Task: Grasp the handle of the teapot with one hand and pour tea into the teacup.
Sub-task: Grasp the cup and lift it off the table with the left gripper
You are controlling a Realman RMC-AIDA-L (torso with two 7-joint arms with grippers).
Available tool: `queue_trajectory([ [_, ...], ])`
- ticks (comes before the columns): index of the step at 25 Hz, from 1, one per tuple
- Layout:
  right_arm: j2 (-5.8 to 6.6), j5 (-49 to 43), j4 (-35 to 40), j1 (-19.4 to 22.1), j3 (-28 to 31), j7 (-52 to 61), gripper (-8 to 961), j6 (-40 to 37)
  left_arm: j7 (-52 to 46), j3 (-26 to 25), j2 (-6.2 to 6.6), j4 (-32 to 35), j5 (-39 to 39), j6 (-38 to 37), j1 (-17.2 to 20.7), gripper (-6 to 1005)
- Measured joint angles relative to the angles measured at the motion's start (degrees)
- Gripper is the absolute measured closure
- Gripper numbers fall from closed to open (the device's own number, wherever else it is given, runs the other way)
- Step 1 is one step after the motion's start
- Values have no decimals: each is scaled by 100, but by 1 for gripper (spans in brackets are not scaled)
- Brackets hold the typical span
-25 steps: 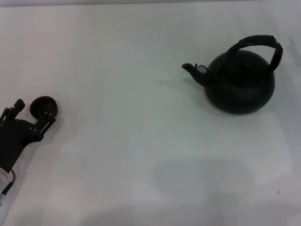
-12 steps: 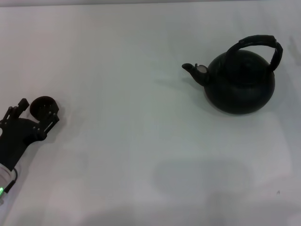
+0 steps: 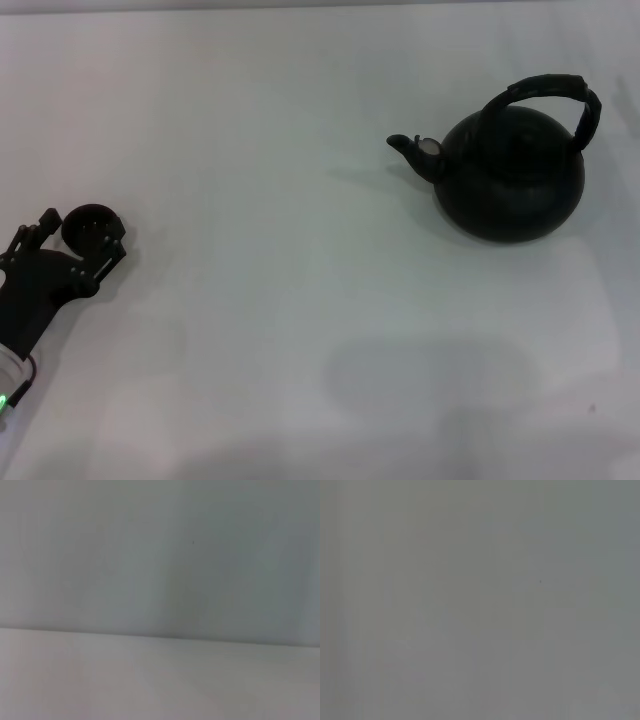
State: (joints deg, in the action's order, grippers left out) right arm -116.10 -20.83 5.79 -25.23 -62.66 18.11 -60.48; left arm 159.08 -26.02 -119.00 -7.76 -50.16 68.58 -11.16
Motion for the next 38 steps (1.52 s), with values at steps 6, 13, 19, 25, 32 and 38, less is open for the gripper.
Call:
queue_trajectory([
  [6,0,0,9,0,-1,0,136,0,0,0,0,3,-2,-65,-13,141],
  [13,0,0,10,0,-14,0,137,-7,0,0,0,2,-3,-113,-18,140],
  [19,0,0,10,0,-17,0,137,-8,0,0,0,2,-4,-91,-18,140],
  [25,0,0,10,0,-30,0,137,-8,0,0,0,2,-3,-126,-17,140],
  [32,0,0,10,0,-29,0,137,-7,0,0,0,26,-3,-135,-18,143],
  [38,0,0,10,0,-18,0,137,-7,0,0,-1,56,-3,-136,-43,141],
])
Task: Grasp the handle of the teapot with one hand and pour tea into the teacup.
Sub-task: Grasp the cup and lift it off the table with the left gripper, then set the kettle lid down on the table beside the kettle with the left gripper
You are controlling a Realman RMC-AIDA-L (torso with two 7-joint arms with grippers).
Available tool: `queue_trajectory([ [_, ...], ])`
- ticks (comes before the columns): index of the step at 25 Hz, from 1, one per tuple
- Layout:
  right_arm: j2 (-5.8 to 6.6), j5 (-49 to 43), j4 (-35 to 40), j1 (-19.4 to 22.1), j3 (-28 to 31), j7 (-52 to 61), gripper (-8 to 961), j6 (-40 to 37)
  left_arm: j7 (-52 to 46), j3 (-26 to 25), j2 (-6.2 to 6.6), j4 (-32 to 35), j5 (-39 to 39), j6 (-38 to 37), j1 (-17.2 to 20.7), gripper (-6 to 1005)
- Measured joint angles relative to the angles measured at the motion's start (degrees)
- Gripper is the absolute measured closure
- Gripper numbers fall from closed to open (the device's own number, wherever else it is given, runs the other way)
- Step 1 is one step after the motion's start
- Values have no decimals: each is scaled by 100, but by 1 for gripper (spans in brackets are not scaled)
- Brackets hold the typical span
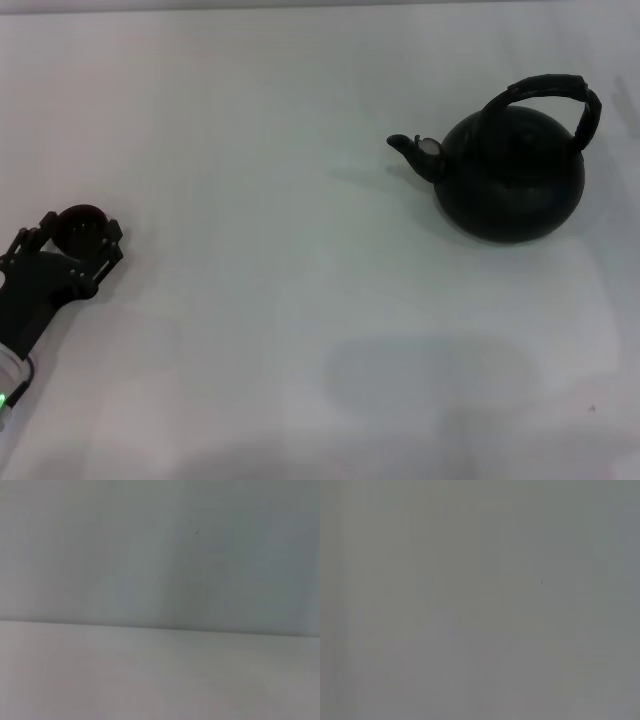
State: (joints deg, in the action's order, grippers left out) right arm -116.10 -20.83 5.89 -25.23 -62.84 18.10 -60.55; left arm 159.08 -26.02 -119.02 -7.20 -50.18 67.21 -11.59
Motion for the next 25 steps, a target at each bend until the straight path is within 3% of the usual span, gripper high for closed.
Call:
queue_trajectory([
  [14,-1,0,9,0,26,0,136,0,0,-3,-13,-255,46,142,-63,295],
  [19,0,0,22,-8,18,0,136,0,0,0,-40,-556,694,15,-352,294],
  [25,0,0,26,-59,-3,0,136,0,0,1,-56,-898,1198,-689,-762,294],
])
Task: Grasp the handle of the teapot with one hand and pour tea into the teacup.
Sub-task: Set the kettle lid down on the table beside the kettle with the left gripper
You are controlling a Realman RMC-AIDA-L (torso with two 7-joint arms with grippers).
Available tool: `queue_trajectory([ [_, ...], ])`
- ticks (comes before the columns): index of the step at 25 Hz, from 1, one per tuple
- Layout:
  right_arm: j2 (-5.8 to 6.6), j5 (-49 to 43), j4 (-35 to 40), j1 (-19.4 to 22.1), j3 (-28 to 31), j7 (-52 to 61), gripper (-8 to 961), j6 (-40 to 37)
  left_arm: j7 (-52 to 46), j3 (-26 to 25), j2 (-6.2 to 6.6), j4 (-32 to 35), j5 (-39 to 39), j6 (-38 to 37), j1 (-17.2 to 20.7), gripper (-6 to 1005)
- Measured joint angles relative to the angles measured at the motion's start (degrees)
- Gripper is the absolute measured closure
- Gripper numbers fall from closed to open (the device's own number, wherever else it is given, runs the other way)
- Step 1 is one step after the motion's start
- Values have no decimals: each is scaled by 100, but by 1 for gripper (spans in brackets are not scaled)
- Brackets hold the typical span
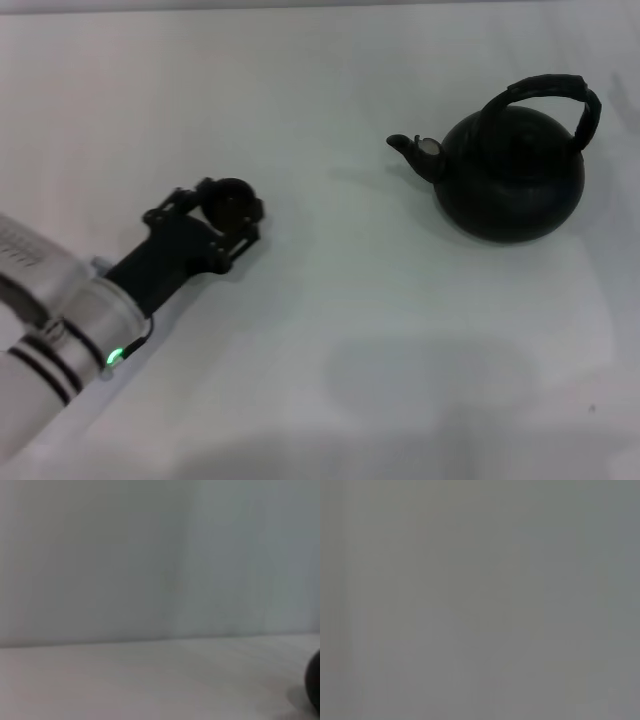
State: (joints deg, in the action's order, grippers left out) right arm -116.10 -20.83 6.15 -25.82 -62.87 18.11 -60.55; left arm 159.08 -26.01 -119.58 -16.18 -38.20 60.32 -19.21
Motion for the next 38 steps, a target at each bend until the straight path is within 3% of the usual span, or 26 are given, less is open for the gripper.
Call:
queue_trajectory([
  [9,0,0,16,-34,4,0,136,0,0,0,-9,-123,183,-380,-227,295],
  [38,18,0,62,-74,39,0,138,2,-27,-1,-13,-227,273,-680,-197,275],
])
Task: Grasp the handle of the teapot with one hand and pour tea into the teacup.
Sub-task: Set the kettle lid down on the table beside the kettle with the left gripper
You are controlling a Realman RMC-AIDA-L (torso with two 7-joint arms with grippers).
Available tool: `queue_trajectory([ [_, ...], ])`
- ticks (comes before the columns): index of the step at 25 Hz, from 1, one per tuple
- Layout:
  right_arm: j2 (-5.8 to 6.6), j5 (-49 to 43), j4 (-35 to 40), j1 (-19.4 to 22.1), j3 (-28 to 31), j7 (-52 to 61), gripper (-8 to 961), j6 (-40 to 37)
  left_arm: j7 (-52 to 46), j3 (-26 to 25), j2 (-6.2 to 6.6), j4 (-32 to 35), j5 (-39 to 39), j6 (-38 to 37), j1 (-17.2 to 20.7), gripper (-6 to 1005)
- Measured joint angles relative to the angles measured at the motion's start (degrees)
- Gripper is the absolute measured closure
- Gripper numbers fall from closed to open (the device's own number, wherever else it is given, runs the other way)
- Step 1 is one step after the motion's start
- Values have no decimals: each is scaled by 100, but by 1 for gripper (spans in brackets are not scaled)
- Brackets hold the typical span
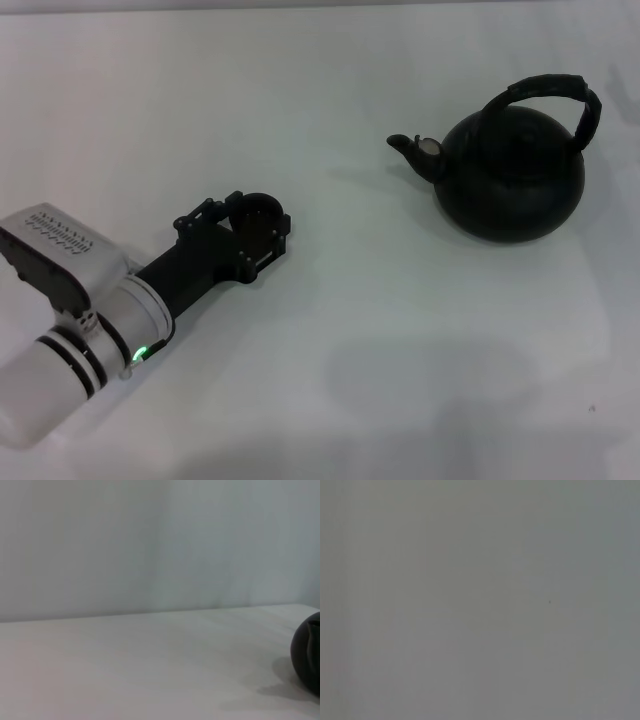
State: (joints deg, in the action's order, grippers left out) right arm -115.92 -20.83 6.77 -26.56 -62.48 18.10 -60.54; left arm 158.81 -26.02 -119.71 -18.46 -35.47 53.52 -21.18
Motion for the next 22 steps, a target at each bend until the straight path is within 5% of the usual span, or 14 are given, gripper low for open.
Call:
queue_trajectory([
  [22,0,0,-6,41,-1,0,138,-3,20,-2,2,-61,13,-40,89,225],
])
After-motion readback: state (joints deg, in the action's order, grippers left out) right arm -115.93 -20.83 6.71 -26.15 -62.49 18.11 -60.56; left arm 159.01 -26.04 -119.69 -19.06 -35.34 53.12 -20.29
